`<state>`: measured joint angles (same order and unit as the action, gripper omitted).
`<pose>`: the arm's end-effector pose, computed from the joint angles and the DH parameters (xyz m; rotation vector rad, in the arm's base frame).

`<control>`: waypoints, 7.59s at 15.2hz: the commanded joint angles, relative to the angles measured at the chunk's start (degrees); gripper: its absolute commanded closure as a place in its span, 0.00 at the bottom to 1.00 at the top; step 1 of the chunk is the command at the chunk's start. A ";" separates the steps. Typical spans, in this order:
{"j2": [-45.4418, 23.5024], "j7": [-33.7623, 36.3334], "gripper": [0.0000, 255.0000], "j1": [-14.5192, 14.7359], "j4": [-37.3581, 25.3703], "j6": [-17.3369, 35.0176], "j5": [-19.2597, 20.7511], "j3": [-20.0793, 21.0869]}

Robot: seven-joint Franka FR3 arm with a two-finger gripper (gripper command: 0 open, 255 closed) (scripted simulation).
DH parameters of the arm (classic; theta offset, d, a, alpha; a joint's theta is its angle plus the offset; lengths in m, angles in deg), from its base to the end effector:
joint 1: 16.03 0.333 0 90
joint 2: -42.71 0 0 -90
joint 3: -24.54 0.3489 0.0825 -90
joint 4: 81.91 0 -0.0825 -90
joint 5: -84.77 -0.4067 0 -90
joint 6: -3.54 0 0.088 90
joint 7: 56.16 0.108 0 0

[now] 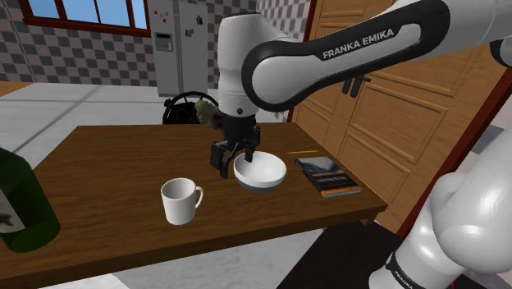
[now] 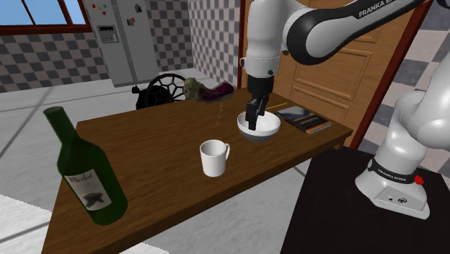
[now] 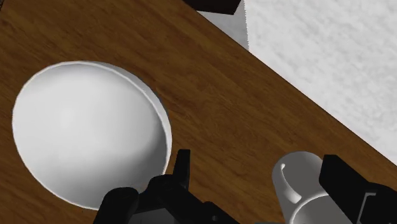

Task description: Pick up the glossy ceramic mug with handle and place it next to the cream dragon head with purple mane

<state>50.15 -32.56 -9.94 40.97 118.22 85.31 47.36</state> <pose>0.4592 0.2593 0.4748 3.0752 0.1433 0.0075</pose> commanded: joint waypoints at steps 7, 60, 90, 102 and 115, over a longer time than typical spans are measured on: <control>-17.68 11.40 0.00 3.73 -14.15 2.72 8.51 3.55; -29.26 15.99 1.00 9.49 -35.67 -7.64 13.48 3.65; -34.58 13.83 1.00 14.83 -67.38 -33.91 15.36 3.81; -19.06 -0.30 1.00 -0.74 -45.80 -25.52 7.72 0.70; -13.27 -18.28 1.00 -12.08 -38.66 -22.40 4.12 -6.62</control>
<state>36.73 -49.64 -21.37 1.96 95.51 89.58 41.22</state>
